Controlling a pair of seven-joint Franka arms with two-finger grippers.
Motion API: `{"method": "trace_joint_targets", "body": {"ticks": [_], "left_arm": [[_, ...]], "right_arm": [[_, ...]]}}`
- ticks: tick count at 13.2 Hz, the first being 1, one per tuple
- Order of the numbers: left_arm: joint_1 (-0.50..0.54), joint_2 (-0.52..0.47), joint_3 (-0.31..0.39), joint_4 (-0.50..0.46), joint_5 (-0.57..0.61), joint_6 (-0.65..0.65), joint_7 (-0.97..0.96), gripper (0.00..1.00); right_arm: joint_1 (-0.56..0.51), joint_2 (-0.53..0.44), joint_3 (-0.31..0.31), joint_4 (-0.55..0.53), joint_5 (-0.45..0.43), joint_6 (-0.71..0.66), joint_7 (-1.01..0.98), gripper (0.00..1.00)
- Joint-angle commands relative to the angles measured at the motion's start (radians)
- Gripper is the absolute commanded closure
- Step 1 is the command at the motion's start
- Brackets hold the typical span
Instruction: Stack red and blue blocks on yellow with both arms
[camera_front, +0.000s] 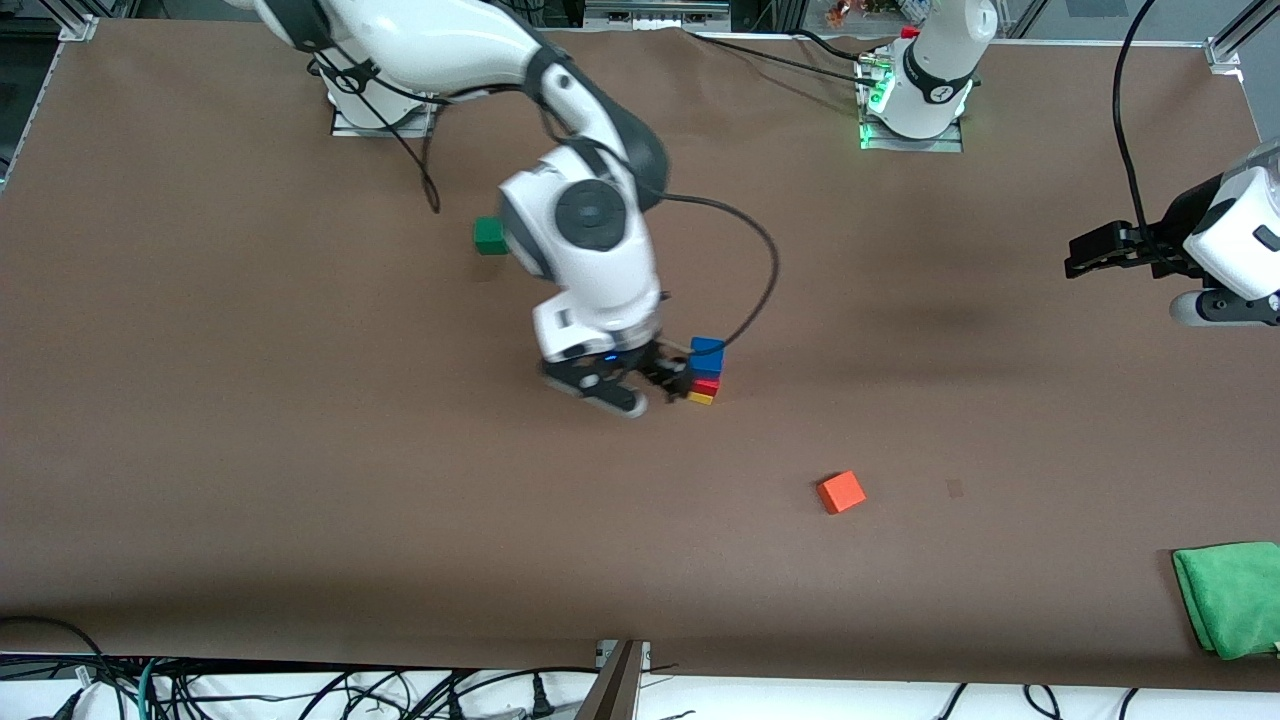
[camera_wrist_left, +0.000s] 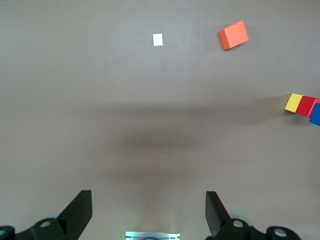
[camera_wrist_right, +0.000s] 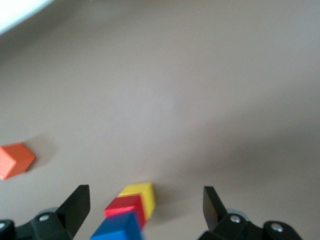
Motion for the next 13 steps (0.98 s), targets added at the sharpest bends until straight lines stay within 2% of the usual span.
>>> {"method": "trace_joint_targets", "body": {"ticks": [1,2,5,9,10,13], "left_arm": [[0.001,-0.013,0.006,-0.013,-0.020,0.008,0.017,0.00],[0.001,-0.013,0.006,-0.013,-0.020,0.008,0.017,0.00],[-0.001,-0.013,0.006,-0.014,-0.020,0.008,0.016,0.00],[-0.002,-0.013,0.006,-0.013,-0.020,0.008,0.017,0.00],[-0.005,-0.013,0.006,-0.011,-0.019,0.008,0.017,0.00],[-0.011,0.002,0.006,0.013,-0.008,0.008,0.013,0.00]], "right_arm": [[-0.138,-0.131,0.019,-0.072,0.045,-0.138,-0.205,0.00],[-0.174,-0.201,0.016,-0.150,0.048,-0.142,-0.281,0.00],[-0.296,-0.483,0.004,-0.484,0.065,-0.140,-0.537,0.00],[-0.324,-0.778,-0.137,-0.780,0.061,-0.172,-0.855,0.00],[-0.324,-0.814,-0.151,-0.808,0.046,-0.174,-0.877,0.00],[-0.326,-0.813,-0.160,-0.775,-0.008,-0.208,-0.925,0.00]]}}
